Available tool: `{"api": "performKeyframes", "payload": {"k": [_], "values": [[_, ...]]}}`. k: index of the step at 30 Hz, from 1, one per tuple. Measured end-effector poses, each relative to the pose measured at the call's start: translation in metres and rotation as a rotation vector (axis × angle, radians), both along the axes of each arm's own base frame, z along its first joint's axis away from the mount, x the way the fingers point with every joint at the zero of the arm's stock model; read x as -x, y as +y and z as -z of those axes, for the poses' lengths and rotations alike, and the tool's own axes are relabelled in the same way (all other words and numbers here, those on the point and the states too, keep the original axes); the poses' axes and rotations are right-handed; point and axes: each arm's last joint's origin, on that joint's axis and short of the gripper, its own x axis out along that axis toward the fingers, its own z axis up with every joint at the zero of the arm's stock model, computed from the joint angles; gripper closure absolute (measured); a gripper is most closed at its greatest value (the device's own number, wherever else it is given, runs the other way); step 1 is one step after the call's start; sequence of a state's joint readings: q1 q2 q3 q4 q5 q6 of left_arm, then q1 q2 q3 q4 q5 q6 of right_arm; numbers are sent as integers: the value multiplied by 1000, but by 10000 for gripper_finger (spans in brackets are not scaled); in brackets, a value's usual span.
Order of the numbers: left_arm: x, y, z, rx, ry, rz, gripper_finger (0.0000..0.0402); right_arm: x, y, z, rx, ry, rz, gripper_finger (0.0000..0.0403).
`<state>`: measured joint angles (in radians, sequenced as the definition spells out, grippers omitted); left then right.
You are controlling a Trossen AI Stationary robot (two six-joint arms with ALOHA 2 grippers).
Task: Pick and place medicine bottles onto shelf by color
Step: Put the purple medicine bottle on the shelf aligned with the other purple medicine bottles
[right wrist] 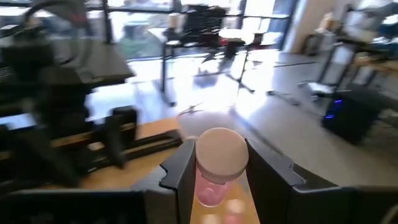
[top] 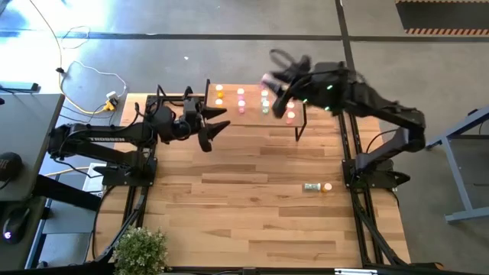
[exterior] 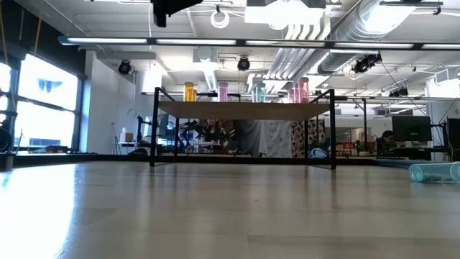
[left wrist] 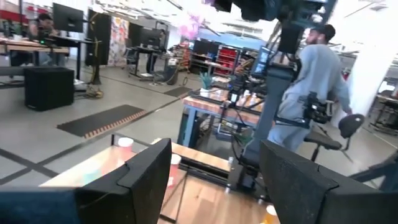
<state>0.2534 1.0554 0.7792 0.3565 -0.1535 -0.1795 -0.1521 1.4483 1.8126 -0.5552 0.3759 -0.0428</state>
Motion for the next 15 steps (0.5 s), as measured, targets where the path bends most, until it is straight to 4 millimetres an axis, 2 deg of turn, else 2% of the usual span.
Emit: {"api": "performKeyframes", "payload": {"k": [3,6,9,15], "values": [[1,4,0,1,3,-16,170,22,-12,-8,12,3,62,290],[2,7,0,1,4,-31,170,39,-24,-4,-33,16,130,290],[3,11,1,3,10,-49,170,43,-35,17,-107,45,148,290],[6,20,3,9,31,-89,170,29,-46,68,-217,3,46,290]]}}
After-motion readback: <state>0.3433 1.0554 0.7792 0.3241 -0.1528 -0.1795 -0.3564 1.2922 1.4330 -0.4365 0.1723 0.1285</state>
